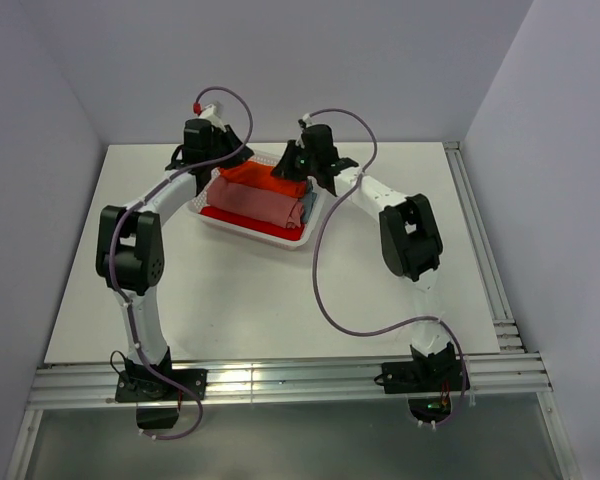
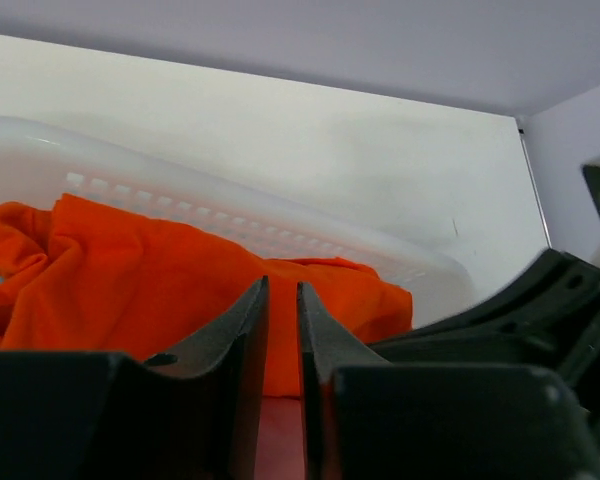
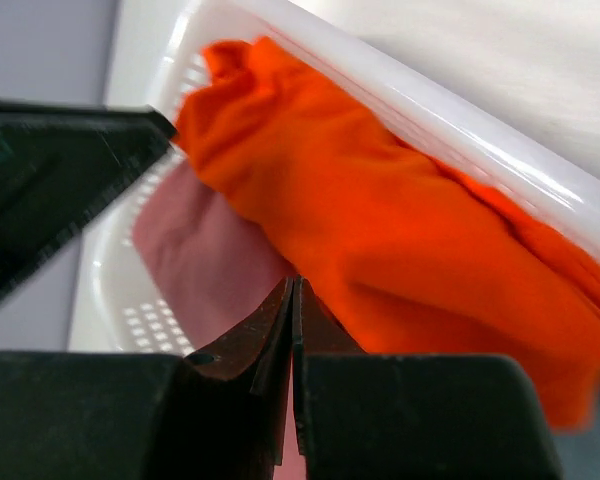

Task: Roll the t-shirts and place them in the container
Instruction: Place the rolled tshirt into the container

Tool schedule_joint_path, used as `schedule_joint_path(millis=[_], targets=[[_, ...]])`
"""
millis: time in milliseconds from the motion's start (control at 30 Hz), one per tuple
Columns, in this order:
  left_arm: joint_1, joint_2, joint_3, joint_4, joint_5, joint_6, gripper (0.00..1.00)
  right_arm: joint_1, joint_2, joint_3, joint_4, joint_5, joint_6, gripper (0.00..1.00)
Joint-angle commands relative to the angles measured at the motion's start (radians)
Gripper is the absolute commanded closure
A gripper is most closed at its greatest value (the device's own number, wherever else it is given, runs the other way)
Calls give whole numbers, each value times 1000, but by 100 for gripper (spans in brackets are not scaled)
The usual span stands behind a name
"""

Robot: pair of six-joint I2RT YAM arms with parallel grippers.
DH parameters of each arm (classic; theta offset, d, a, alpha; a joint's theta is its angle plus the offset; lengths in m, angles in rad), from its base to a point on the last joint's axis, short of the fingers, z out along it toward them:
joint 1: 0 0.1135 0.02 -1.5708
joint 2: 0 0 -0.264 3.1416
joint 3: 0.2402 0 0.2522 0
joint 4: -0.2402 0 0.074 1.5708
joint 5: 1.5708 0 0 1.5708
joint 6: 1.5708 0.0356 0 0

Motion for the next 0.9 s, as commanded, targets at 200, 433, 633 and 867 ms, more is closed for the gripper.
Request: schedule_joint_path(millis=[200, 433, 633, 867], targets=[[-3, 14, -35, 72, 113, 21, 83, 5, 180, 179, 96, -22, 98, 93], [-8, 111, 21, 47, 133, 27, 87, 2, 221, 193, 40, 12, 115, 94], [-2, 83, 58, 3, 87, 48, 87, -1, 163, 139, 124, -27, 126, 94], [55, -9, 25, 12, 70, 41, 86, -24, 40, 60, 187, -69, 118, 94]])
